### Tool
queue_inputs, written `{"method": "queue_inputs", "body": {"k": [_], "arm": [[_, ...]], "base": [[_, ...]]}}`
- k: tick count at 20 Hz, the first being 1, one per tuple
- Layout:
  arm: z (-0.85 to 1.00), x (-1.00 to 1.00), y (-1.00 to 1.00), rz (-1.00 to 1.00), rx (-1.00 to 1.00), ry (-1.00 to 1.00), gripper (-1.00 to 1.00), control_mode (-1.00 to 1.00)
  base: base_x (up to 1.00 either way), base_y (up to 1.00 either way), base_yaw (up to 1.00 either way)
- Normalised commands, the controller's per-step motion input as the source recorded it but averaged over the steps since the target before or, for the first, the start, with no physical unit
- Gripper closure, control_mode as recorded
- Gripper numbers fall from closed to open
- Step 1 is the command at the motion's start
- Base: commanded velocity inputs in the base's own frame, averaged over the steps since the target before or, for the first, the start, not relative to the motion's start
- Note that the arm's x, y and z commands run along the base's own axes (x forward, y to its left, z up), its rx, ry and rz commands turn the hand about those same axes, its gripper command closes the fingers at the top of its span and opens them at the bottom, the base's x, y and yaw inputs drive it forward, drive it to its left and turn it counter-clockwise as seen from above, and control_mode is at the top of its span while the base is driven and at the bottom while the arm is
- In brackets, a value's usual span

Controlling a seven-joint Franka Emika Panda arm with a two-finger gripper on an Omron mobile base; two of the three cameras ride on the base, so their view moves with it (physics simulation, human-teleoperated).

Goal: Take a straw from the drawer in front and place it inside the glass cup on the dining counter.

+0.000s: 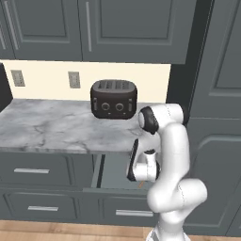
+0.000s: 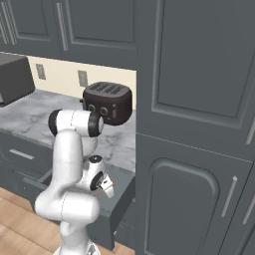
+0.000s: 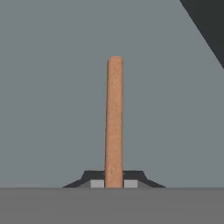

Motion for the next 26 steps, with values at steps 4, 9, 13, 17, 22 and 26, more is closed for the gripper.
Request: {"method": "queue_inputs", "body": {"k": [4, 9, 13, 17, 22, 26], "arm": [[1.00, 0.00, 0.05, -0.01, 0.06, 0.01, 1.00, -1.00], [0.96, -0.09, 0.00, -0.06, 0.02, 0.13, 1.00, -1.00], [0.97, -0.45, 0.11, -0.10, 0.01, 0.21, 1.00, -1.00], [1.00, -0.08, 0.28, -0.07, 0.00, 0.20, 1.00, -1.00], [1.00, -0.12, 0.22, -0.07, 0.00, 0.33, 1.00, -1.00], [1.00, -0.45, 0.14, -0.01, 0.00, 0.22, 1.00, -1.00]], "base": [[0.00, 0.00, 0.00], [0.00, 0.00, 0.00], [0.00, 0.00, 0.00], [0.00, 0.00, 0.00], [0.00, 0.00, 0.00], [0.00, 0.00, 0.00]]}}
